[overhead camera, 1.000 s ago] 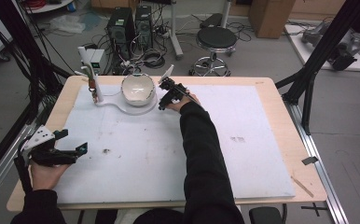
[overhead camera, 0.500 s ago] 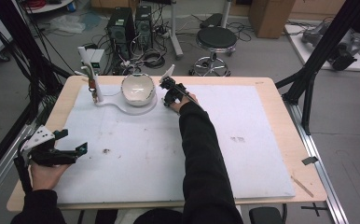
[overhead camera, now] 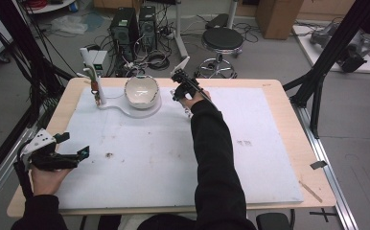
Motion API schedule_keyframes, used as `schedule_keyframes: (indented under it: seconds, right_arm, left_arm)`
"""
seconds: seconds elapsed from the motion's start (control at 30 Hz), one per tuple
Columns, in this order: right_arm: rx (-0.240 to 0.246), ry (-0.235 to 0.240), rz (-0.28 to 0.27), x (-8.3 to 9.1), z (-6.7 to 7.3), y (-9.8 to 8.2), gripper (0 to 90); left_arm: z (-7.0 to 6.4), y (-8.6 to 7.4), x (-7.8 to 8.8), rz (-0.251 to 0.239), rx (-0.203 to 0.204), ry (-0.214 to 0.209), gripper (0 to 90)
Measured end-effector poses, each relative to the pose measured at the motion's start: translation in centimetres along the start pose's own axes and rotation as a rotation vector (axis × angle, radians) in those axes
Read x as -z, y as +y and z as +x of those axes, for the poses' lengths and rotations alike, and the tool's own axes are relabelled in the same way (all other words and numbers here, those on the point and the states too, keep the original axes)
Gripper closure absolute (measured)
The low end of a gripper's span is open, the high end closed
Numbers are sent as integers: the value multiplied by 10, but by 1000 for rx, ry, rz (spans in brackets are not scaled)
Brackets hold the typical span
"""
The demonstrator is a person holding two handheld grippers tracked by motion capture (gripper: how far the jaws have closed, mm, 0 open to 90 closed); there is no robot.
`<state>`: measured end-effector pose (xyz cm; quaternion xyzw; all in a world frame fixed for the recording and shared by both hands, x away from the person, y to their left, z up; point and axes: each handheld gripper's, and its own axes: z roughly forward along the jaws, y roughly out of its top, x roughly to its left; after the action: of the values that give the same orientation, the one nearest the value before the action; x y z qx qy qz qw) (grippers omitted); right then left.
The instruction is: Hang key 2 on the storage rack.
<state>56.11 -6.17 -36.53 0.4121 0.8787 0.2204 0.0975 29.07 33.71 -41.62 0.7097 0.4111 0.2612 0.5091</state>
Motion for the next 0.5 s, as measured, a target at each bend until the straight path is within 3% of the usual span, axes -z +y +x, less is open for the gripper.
schedule_keyframes:
  seconds: [0.2,0.5]
  right_arm:
    - [-16,30,-39,18,3,-1,741]
    - [24,27,-99,54,19,-3,741]
  left_arm:
    - [1,0,0,2,2,0,17]
    - [-1,0,2,-3,-3,1,17]
